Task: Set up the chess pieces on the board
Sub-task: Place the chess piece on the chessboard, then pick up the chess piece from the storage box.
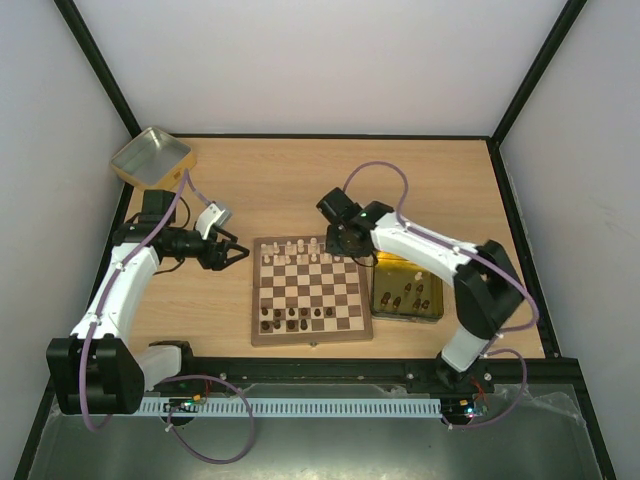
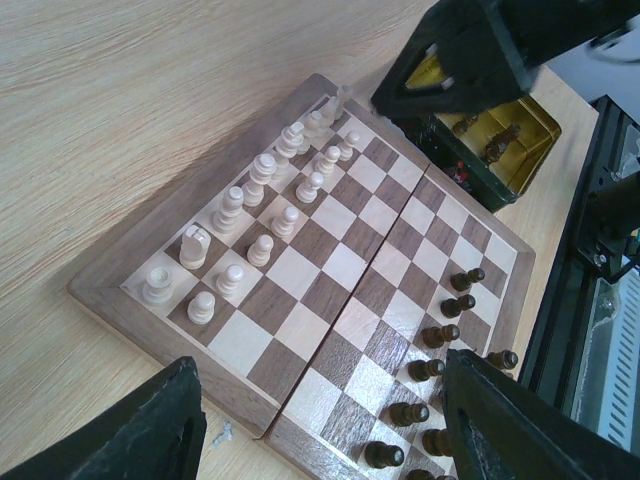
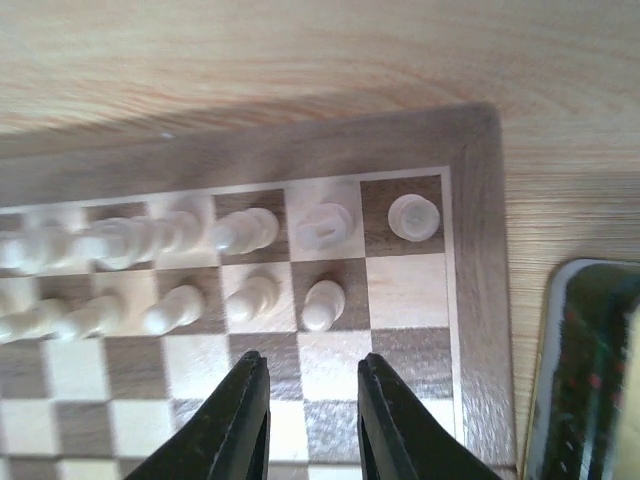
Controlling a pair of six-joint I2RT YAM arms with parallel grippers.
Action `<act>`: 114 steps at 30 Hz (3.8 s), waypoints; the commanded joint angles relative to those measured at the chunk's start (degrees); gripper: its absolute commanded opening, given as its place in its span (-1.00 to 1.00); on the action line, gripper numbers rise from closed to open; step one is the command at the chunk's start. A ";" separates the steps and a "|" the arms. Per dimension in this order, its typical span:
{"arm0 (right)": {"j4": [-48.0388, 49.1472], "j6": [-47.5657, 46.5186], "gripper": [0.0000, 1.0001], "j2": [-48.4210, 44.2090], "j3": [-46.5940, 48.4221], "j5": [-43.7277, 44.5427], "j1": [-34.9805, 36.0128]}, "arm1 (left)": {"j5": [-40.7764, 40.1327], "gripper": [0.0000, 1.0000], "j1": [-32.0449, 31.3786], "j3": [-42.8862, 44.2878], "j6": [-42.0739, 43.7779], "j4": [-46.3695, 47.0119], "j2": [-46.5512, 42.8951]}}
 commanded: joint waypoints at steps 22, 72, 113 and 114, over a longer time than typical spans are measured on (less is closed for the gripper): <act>0.69 3.45 -0.46 -24.81 -28.89 1.07 -24.95 | 0.52 0.31 -1.23 -0.68 -0.33 0.07 -0.39; 7.62 0.11 -0.74 -18.94 -32.37 0.63 -30.77 | -0.06 0.31 -2.10 -0.54 -1.29 0.68 0.70; 1.95 0.99 -0.93 -10.46 -9.82 5.41 -6.98 | -0.50 0.31 -2.60 -0.60 -1.91 1.12 0.91; 2.12 0.69 -0.93 -9.49 -9.20 5.16 -6.64 | -0.50 0.31 -2.61 -0.64 -1.91 1.12 0.87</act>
